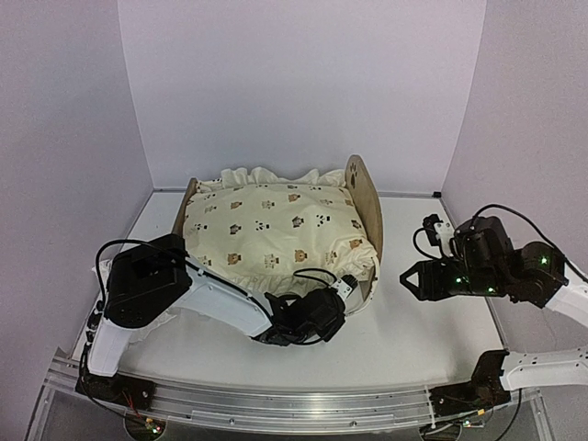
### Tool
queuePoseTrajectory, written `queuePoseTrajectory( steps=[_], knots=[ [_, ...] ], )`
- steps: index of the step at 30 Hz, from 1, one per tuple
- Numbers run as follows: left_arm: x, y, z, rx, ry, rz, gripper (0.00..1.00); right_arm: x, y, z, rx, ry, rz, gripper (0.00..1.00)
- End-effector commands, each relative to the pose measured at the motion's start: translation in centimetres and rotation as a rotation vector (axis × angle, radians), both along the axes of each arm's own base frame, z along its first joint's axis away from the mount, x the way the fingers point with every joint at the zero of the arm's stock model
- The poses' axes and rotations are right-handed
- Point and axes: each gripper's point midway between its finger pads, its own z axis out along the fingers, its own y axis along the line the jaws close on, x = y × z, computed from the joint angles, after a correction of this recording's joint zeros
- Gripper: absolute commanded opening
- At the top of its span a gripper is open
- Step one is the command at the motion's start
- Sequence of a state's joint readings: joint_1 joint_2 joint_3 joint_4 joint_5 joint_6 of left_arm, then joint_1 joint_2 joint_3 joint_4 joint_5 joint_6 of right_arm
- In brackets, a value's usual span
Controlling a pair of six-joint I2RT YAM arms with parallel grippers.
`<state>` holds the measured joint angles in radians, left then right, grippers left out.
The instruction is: Set up the pet bed
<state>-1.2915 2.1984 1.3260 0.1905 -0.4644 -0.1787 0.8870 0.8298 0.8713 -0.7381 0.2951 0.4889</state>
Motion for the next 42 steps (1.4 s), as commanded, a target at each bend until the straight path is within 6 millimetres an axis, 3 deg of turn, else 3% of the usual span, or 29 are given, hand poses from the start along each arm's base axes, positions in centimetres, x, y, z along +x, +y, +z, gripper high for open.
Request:
queuePoseTrajectory(
  steps=[1,6,17,22,25,32,37,42],
  knots=[
    [0.1,-0.8,-0.4,-0.079,0.011,0.023,0.34,-0.5,-0.7,-0.9,-0.011,0.02,-0.012,0.57],
    [0.3,-1.1,-1.0,-0.107,0.016,0.039,0.33,-0.8,-0.9,-1.3,-0.018,0.028,-0.006,0.57],
    [1.7,-0.5,-3.4,-0.068,-0.005,0.129,0.18,-1.3,-1.4,-1.4,-0.018,0.025,0.0,0.57],
    [1.8,-0.8,-3.9,-0.079,-0.004,0.133,0.02,-1.3,-1.5,-1.8,-0.027,0.03,0.001,0.57],
    [1.7,-0.9,-3.7,-0.093,0.001,0.125,0.0,-1.3,-1.5,-2.0,-0.034,0.032,0.0,0.57],
    [0.0,-1.2,-1.4,-0.154,0.064,0.058,0.0,-1.3,-1.7,-1.9,-0.037,0.024,-0.004,0.57],
    [-2.7,-1.7,0.9,-0.163,0.125,-0.02,0.0,-1.3,-1.7,-1.6,-0.028,0.019,-0.001,0.57],
    [-5.6,-1.5,1.7,-0.147,0.185,-0.058,0.0,-1.4,-1.8,-2.0,-0.03,0.027,-0.005,0.58]
  ],
)
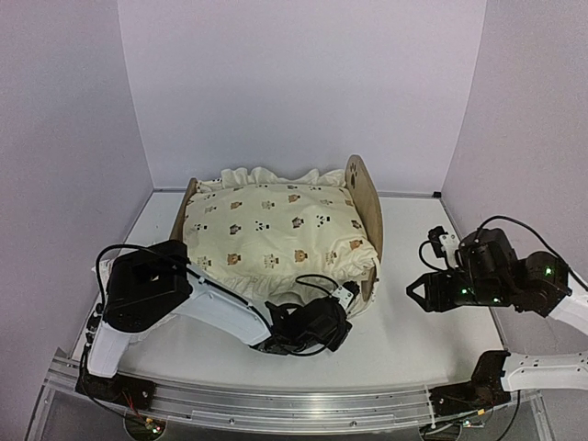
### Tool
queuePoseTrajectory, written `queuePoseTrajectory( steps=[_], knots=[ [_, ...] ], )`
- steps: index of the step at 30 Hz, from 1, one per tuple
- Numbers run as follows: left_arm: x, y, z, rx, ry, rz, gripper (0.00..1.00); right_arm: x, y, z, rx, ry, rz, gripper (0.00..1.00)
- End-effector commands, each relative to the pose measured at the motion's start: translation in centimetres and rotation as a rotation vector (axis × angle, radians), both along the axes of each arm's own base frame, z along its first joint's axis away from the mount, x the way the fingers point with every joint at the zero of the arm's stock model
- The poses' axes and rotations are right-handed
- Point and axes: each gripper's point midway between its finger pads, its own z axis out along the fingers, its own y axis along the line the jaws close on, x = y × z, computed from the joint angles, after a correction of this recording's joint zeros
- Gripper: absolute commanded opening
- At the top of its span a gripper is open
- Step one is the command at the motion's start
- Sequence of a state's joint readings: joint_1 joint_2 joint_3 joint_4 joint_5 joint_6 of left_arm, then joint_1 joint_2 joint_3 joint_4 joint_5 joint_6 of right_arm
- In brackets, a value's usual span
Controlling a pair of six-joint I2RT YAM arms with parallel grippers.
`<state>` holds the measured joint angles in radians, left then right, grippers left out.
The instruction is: Set up the pet bed
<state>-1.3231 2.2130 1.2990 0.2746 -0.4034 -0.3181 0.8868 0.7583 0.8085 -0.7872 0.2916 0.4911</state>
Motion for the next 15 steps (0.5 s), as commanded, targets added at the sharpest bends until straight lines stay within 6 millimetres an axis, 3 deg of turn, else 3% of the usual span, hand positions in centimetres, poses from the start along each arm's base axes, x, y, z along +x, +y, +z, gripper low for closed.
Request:
queuePoseTrajectory(
  steps=[1,7,15],
  knots=[
    [-3.7,0.1,2.2,-0.013,0.085,-0.064,0.0,0.0,-0.2,-0.4,-0.005,-0.001,-0.008,0.58],
    [-6.1,0.3,2.1,-0.002,0.121,-0.079,0.0,0.0,-0.1,-1.0,-0.009,0.009,-0.012,0.58],
    [-6.9,-0.2,2.5,-0.034,0.155,-0.084,0.0,-0.6,0.3,-4.1,-0.022,0.079,0.007,0.58]
  ],
)
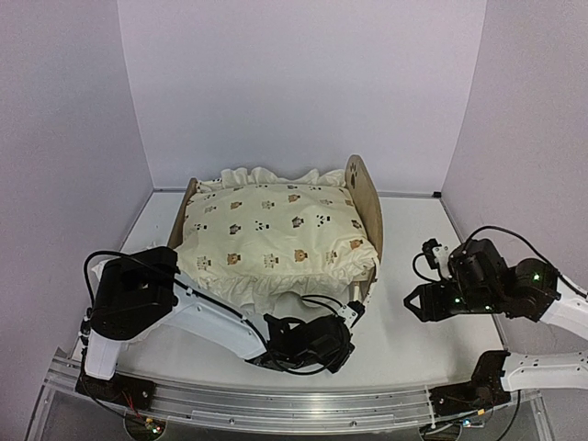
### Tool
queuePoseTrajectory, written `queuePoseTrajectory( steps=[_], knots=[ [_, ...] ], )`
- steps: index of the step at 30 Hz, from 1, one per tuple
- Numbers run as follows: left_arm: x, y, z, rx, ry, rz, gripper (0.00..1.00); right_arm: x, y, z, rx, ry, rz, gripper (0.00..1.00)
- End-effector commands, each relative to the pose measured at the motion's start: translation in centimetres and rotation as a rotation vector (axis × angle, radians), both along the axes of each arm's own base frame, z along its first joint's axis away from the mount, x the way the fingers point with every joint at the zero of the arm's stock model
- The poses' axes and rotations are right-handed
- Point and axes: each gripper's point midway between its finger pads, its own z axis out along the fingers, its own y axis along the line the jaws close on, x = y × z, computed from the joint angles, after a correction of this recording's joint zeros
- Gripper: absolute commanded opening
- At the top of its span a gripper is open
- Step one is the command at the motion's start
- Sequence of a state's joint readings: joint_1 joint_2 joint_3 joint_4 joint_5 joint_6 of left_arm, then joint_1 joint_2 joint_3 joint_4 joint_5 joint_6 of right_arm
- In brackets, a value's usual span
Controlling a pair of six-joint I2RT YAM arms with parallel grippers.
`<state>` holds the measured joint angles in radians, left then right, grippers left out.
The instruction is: Set up the pet bed
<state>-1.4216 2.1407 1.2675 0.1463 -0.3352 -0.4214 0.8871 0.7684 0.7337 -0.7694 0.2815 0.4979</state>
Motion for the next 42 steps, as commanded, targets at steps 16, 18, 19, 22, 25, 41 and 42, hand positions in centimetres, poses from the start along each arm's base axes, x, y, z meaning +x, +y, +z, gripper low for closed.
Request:
queuePoseTrajectory(
  steps=[16,18,19,22,25,41,42],
  knots=[
    [-2.3,-3.9,3.5,-0.141,0.107,-0.107,0.06,1.1,1.4,-2.9,0.02,0.013,-0.021,0.58],
    [-2.2,-4.2,3.2,-0.128,0.106,-0.105,0.1,1.2,1.3,-2.8,0.023,0.002,-0.026,0.58],
    [-2.2,-4.3,3.2,-0.126,0.106,-0.106,0.18,1.3,1.2,-2.8,0.021,-0.004,-0.03,0.58],
    [-2.3,-4.0,3.4,-0.13,0.104,-0.108,0.35,1.3,1.1,-2.7,0.022,-0.015,-0.036,0.58],
    [-2.1,-3.2,4.2,-0.128,0.09,-0.101,0.49,1.4,1.0,-2.6,0.018,-0.021,-0.037,0.58],
    [-0.1,4.2,1.8,0.178,0.095,0.031,0.42,2.9,1.7,-2.3,-0.011,-0.072,-0.034,0.59],
    [0.0,4.2,1.4,0.183,0.1,0.032,0.41,3.0,1.8,-2.3,-0.012,-0.073,-0.031,0.59]
  ],
)
